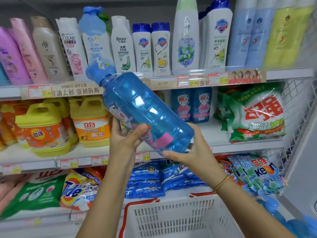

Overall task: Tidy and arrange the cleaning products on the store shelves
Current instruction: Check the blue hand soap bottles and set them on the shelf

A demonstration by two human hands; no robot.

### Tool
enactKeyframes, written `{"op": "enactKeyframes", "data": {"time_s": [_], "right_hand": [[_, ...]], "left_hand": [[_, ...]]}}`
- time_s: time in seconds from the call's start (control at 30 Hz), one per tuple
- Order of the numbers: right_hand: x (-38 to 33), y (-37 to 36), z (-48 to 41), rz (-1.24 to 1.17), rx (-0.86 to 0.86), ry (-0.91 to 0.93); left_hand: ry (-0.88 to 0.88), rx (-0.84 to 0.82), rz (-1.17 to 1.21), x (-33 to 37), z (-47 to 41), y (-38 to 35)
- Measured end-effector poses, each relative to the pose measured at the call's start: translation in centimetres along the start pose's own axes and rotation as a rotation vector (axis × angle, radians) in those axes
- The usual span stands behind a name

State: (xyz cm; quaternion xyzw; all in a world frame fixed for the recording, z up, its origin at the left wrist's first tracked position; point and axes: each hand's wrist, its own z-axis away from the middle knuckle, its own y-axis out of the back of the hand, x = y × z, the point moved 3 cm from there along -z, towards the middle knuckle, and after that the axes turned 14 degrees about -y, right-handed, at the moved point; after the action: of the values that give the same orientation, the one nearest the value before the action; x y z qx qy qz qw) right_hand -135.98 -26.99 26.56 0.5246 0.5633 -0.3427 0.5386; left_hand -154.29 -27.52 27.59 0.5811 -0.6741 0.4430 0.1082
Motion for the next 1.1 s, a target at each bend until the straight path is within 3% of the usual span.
{"op": "enactKeyframes", "data": {"time_s": [0.1,0.17,0.4,0.67,0.93,1.1], "right_hand": [[0.3,0.6,0.1,0.197,0.119,0.107],[0.7,0.5,0.3,0.178,0.113,0.104],[1.5,0.5,0.6,-0.106,-0.253,-0.084],[1.8,0.4,2.3,-0.163,-0.435,-0.296],[-0.8,3.2,4.9,-0.079,-0.401,-0.322],[-3.1,6.4,5.6,0.013,-0.194,-0.263]], "left_hand": [[0.015,-0.063,0.01,-0.1,0.0,-0.1],[0.041,-0.111,0.01,0.1,-0.2,-0.1],[0.184,-0.165,0.058,0.7,-0.5,0.6],[0.238,-0.212,-0.019,2.0,-0.1,0.6],[0.345,-0.129,-0.001,2.3,1.0,-2.2],[0.413,-0.073,0.043,2.2,1.3,-5.8]]}}
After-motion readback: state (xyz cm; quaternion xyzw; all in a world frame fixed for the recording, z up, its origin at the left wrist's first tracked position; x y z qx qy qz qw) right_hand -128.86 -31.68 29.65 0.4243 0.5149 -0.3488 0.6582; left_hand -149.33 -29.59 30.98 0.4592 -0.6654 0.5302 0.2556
